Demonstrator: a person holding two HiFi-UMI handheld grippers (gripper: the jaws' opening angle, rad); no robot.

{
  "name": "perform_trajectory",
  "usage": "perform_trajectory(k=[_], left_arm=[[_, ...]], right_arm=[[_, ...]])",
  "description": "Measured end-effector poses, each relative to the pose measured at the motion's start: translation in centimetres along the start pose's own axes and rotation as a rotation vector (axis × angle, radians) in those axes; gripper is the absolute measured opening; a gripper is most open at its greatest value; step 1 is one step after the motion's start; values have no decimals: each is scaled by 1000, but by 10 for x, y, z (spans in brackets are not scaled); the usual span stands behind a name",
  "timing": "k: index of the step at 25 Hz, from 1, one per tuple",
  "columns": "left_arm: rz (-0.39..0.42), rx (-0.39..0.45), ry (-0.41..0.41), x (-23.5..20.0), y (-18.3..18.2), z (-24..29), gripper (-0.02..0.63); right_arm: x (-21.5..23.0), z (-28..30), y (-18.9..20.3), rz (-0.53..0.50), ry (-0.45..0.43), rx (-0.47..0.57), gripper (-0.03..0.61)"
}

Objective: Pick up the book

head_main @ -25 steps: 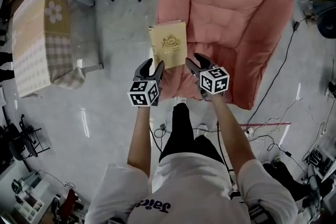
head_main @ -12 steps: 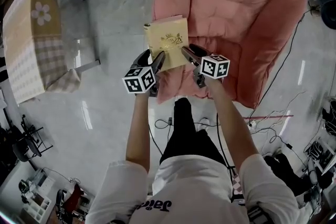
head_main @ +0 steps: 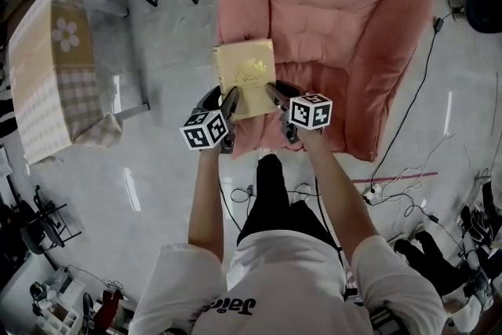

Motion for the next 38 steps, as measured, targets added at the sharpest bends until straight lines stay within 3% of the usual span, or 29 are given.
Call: perform_trajectory(k=[8, 21, 30, 38], left_arm=[[88, 42, 88, 81, 0, -40, 224], [289, 276, 259, 258, -14, -158, 222], [400, 449, 380, 373, -1, -235, 222], [476, 557, 444, 434, 28, -300, 225]], right_arm=[[-29, -92, -21, -80, 68, 103, 115], [-123, -289, -78, -334, 180, 383, 110], [-172, -424, -91, -453, 190, 592, 107], [-218, -507, -75, -548, 240, 714, 110]])
Point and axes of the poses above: the fingertips, and each gripper's own axes: z forward along the fingers, x to its right, y out of its underside, the point moved 3 cm from there along -z, backward along the fingers, and after that the axes turned 7 degrees about -z, right-handed, at the moved point
